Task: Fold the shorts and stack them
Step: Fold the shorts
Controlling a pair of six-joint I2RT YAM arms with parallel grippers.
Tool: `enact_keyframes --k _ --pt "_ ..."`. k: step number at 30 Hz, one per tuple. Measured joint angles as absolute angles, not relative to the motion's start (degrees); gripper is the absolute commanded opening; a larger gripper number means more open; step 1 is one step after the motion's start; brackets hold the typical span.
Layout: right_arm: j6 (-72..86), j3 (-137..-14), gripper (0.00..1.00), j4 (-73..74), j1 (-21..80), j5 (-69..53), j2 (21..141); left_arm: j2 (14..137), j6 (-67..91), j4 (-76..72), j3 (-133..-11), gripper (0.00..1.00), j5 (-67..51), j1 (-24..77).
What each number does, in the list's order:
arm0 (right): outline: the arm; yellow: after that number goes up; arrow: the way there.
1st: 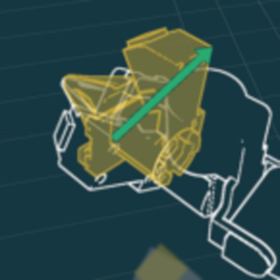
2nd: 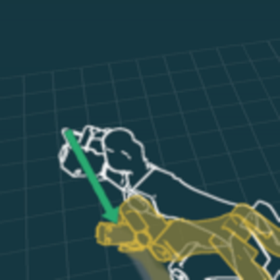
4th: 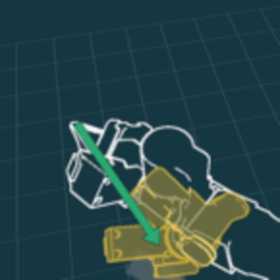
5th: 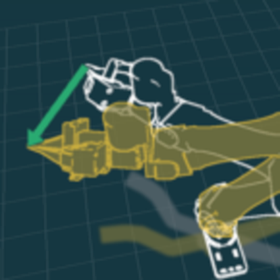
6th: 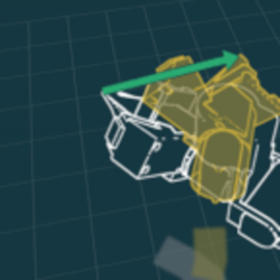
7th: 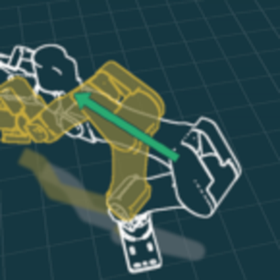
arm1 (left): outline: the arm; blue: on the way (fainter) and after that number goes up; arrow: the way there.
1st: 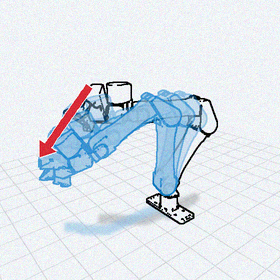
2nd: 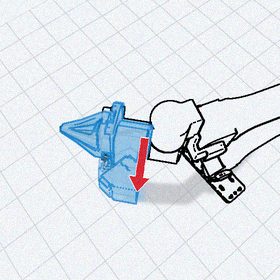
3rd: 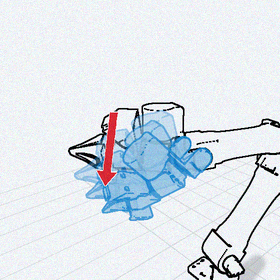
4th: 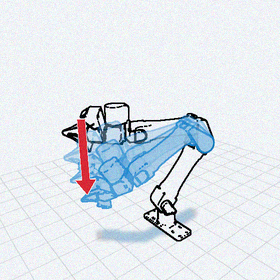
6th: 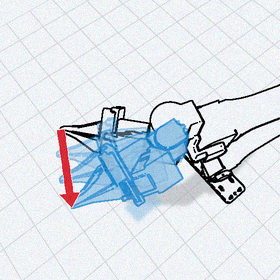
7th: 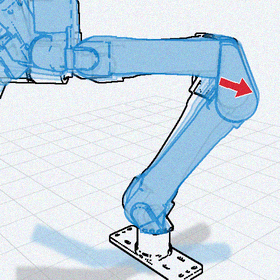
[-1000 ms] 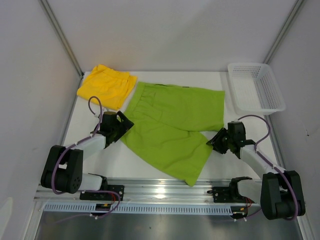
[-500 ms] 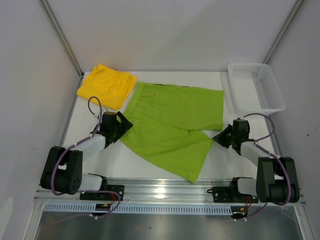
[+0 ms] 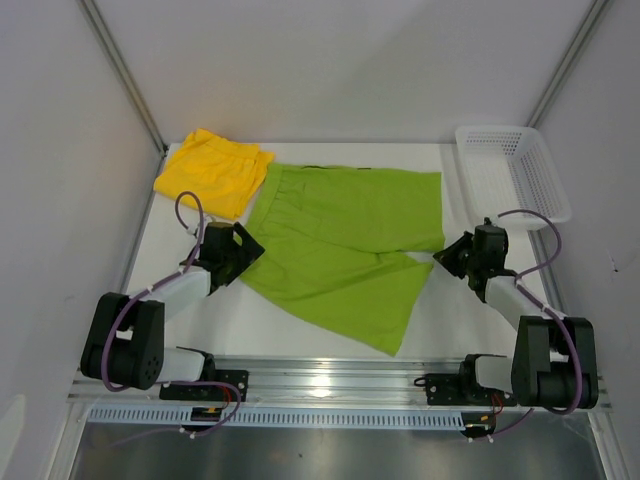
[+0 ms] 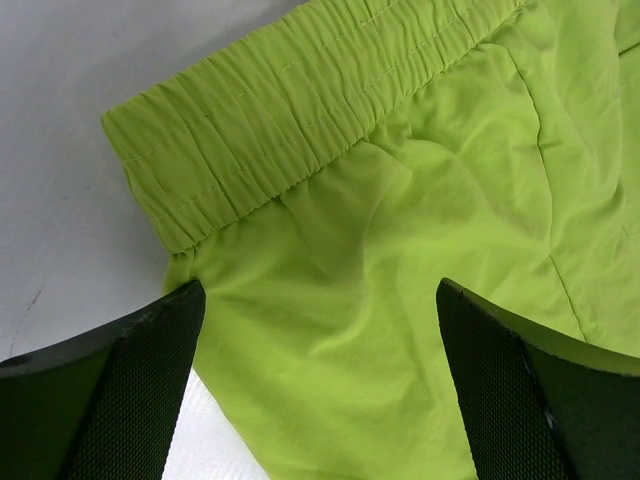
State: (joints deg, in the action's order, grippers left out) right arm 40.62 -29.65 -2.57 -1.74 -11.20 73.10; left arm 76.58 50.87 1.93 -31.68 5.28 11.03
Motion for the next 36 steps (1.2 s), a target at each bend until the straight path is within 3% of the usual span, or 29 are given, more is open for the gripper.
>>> enact_keyframes --k 4,10,15,24,30,36 --pt "40.58 -30.48 0.00 -4.80 -1.89 -10.50 72.64 76.53 50.52 2.31 -32.05 0.99 6.02 11.03" --pt "40.45 -38.33 0.00 -6.90 -1.93 -10.22 82.89 76.60 50.50 2.66 -33.26 0.98 6.02 11.25" --pt "40.05 -38.79 0.21 -4.58 -1.41 -11.62 82.02 76.03 50.33 4.45 -34.70 0.99 6.04 11.40" --pt "34.81 -30.98 0.48 8.47 3.07 -19.79 57.67 73.91 47.46 10.20 -41.50 0.99 6.02 11.46" --pt "38.17 -19.09 0.52 17.43 16.08 -21.23 44.45 73.71 46.30 11.44 -42.15 0.99 5.17 11.44" --pt "44.34 -15.35 0.57 26.63 22.57 -19.29 28.23 71.59 45.82 12.97 -42.15 0.99 4.36 10.76"
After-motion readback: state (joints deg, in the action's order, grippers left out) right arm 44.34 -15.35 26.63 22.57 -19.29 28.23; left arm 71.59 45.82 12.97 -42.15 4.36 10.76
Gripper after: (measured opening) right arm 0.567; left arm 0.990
